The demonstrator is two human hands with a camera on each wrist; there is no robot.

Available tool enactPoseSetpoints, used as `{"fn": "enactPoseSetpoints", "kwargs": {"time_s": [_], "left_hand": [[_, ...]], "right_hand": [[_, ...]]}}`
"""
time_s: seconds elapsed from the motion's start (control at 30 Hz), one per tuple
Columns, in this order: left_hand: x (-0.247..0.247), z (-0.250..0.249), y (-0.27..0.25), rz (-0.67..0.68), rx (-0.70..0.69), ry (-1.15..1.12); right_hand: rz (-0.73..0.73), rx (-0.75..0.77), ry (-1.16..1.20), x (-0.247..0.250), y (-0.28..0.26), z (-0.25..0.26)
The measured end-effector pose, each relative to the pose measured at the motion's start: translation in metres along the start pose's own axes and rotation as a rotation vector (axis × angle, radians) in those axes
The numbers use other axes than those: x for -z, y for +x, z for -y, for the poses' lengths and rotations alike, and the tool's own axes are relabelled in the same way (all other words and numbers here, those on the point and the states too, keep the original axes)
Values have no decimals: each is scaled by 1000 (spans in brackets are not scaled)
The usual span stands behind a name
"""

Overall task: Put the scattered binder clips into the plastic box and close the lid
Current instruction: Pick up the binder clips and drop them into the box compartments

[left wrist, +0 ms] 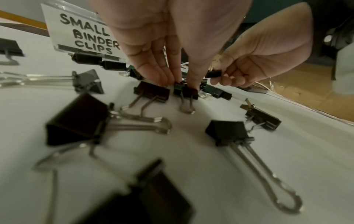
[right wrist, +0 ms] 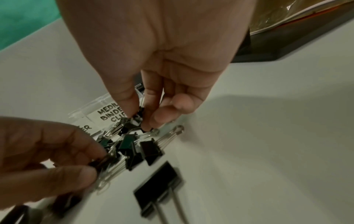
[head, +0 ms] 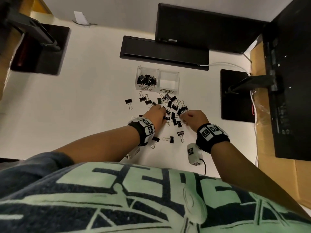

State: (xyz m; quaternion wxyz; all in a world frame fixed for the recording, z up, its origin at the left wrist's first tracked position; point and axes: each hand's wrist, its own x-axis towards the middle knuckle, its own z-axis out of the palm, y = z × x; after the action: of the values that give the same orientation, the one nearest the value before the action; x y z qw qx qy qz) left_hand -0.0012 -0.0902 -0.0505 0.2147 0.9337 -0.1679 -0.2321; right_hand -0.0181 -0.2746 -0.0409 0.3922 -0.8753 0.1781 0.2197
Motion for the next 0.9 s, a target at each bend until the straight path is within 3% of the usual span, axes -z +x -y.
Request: {"fn": "enactPoseSetpoints", "kwargs": {"time_s": [0.23,0.5,0.57,0.67,0.77,0.9], "left_hand": [[6,6,1,12,15,-138],[25,33,-1,-233,415,-650],[29,43,5,-266,457,-701],[35,49,9,-270,489,-736],[39,47,13,-244,507,-772],[38,42,13,-179,474,-696]], "right_hand": [[26,-46,179,7,-4,-3],[80,-159,375,9,-2,4],[83,-161,382,10,-1,4],[57,-141,303,10,2,2],[-94,-81,-13,13,5,4],[-175,81,-216,3,-2,20]]}}
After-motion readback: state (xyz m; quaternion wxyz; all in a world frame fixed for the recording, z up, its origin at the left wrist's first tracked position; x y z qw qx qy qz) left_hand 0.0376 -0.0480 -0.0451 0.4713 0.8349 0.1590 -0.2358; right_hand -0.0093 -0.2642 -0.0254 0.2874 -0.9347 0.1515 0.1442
